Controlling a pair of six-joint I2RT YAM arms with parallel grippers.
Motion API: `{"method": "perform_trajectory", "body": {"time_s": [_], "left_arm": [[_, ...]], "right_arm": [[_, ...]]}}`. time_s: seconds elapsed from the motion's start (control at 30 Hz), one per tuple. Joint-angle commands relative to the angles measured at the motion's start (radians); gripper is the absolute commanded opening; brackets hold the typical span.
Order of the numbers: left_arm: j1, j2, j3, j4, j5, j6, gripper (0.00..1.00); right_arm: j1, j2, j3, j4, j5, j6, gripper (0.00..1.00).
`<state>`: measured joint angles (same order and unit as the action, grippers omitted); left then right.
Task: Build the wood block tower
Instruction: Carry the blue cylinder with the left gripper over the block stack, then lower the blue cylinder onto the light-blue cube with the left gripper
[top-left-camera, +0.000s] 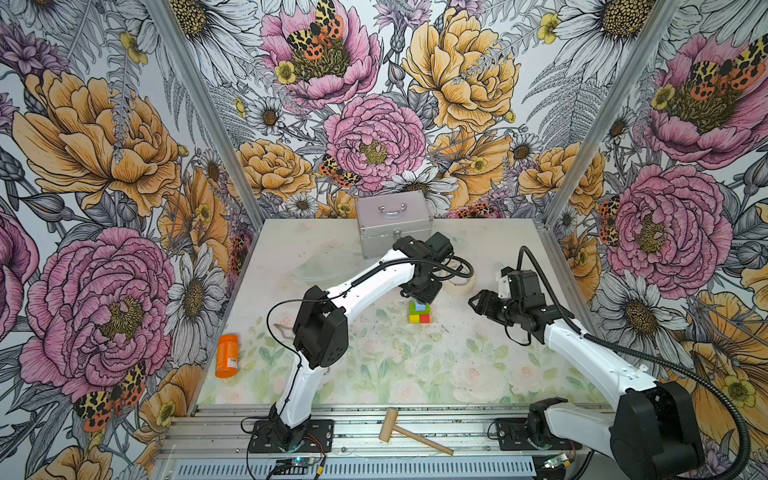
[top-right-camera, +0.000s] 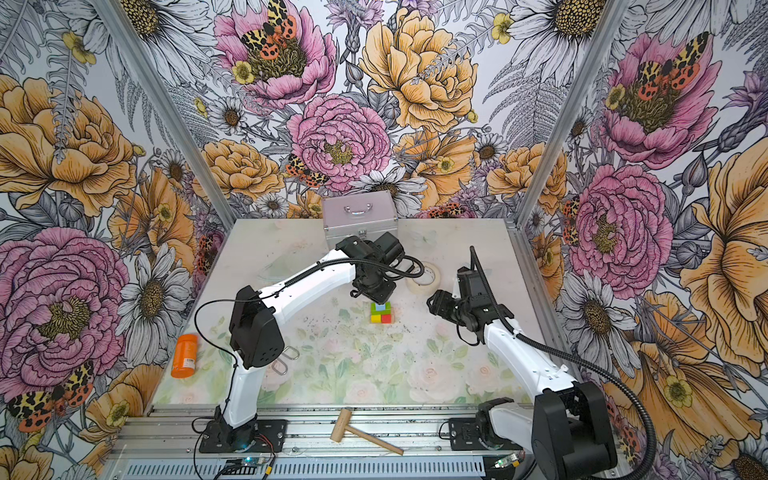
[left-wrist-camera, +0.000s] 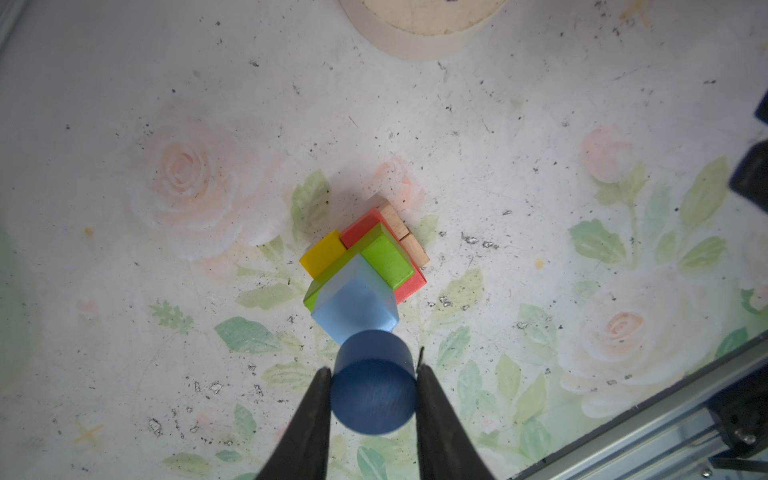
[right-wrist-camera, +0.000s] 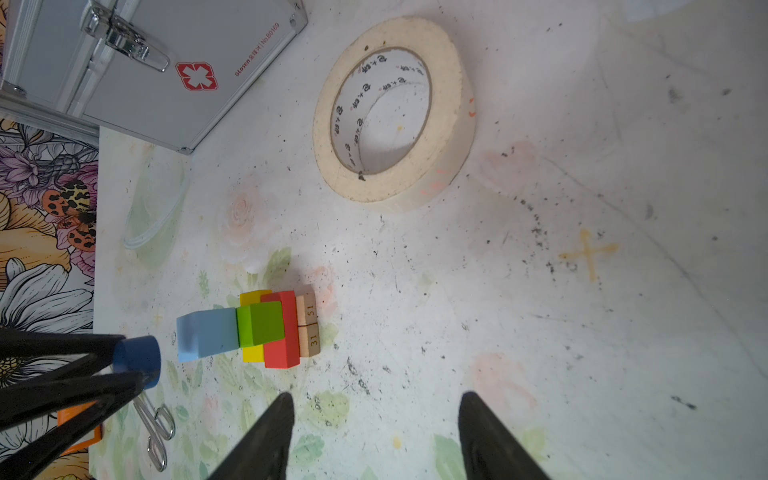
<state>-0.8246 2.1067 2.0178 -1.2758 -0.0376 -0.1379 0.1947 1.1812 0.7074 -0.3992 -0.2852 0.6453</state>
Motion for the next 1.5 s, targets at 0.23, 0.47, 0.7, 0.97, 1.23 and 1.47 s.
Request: {"method": "perform_trajectory", "body": {"time_s": [0.23,0.47,0.7,0.97,1.23,1.47], "left_arm": [[0.016,0.02,0.01,0.0,-0.03,0.012,0.22],[0.016,0.033,0.015,0.001,-0.024,0.011,0.22],[0.018,0.037,0.015,0.0,-0.025,0.011,0.23],[0.019,0.041,0.022,0.001,-0.026,0.011,0.25],[0.022,0.043,0.023,0.001,-0.03,0.008,0.27],[0.021,0.048,0.029,0.001,-0.03,0.006,0.29]], "right_arm": [[-0.008,-0.005,0.0,0.026,-0.014,-0.012,0.65],[-0.008,-0.007,-0.005,0.026,-0.012,-0.011,0.65],[-0.01,-0.009,-0.007,0.026,-0.01,-0.009,0.65],[-0.009,-0.011,-0.009,0.026,-0.01,-0.009,0.65],[-0.011,-0.011,-0.011,0.026,-0.009,-0.009,0.65],[-0.012,-0.012,-0.013,0.026,-0.008,-0.01,0.65]]}}
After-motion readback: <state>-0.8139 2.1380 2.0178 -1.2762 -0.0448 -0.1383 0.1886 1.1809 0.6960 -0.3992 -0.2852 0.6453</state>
